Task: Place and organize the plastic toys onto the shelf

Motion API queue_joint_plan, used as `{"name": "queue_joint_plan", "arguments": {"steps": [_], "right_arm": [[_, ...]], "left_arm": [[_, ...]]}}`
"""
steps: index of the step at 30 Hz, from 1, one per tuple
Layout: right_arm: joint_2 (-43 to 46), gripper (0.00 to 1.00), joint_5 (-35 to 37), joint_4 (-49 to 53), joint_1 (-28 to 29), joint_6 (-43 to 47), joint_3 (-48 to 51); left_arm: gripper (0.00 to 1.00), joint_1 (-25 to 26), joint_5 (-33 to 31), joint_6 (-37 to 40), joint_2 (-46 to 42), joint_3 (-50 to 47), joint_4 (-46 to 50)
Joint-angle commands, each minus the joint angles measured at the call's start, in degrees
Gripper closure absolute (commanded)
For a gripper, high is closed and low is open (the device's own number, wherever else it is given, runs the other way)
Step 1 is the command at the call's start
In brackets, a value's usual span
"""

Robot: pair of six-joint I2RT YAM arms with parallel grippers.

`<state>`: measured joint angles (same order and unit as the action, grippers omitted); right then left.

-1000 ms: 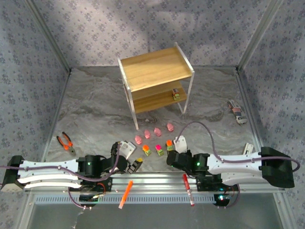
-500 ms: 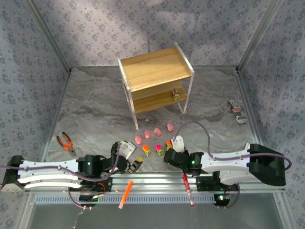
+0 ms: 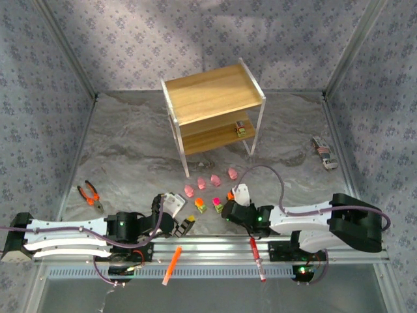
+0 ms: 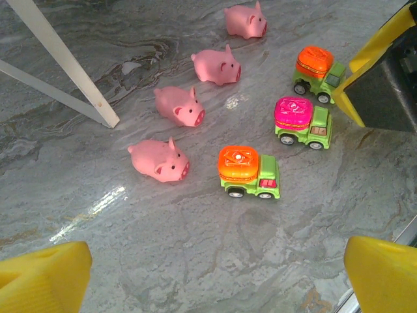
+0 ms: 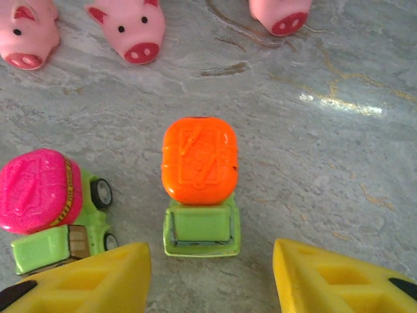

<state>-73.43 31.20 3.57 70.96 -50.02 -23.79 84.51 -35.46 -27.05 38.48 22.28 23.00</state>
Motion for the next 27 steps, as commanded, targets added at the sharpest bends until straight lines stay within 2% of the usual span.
{"name": "queue_joint_plan", "arguments": {"steps": [1, 13, 27], "right_arm": [[-1.3, 0.47, -0.1, -0.8, -0.4, 0.8, -1.6], [-3.2, 0.53, 0.5, -0.3, -1.9, 1.3, -2.4], [-8.7, 0.57, 1.0, -4.8, -2.2, 2.3, -2.8]], "left_arm": [[0.01, 0.6, -1.3, -0.6, 0.0, 1.6, 0.8], [0.01, 0.6, -1.2, -0.6, -0.3, 1.6, 0.9], [0.01, 0.6, -1.3, -0.8, 0.3, 1.6, 0.9]]}}
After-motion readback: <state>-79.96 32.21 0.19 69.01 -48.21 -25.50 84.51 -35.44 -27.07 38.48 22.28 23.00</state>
